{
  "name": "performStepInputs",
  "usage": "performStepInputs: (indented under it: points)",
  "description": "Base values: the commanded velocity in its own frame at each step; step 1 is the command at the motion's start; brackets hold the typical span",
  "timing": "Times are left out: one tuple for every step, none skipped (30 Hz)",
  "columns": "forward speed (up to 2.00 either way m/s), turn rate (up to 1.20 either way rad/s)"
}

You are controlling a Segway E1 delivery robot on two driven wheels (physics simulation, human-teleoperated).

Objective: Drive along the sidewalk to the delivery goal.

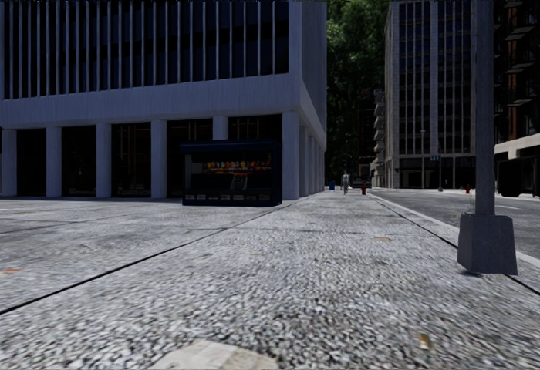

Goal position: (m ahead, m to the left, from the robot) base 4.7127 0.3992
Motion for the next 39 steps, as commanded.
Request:
performStepInputs:
  points:
    - [1.4, 0.42]
    - [1.39, 0.42]
    - [1.39, 0.42]
    - [1.39, 0.42]
    - [1.39, 0.42]
    - [1.38, 0.42]
    - [1.38, 0.42]
    - [1.38, 0.42]
    - [1.38, 0.42]
    - [1.38, 0.42]
    - [1.38, 0.42]
    - [1.38, 0.42]
    - [1.38, 0.42]
    - [1.38, 0.42]
    - [1.38, 0.42]
    - [1.38, 0.42]
    - [1.38, 0.42]
    - [1.38, 0.42]
    - [1.38, 0.42]
    - [1.38, 0.42]
    - [1.38, 0.42]
    - [1.38, 0.38]
    - [1.38, 0.33]
    - [1.38, 0.0]
    - [1.38, 0.0]
    - [1.38, 0.0]
    - [1.38, 0.0]
    - [1.38, 0.0]
    - [1.38, 0.0]
    - [1.38, 0.0]
    - [1.38, 0.0]
    - [1.38, 0.0]
    - [1.38, 0.0]
    - [1.38, 0.0]
    - [1.38, 0.0]
    - [1.38, 0.0]
    - [1.38, 0.0]
    - [1.38, 0.0]
    - [1.39, 0.0]
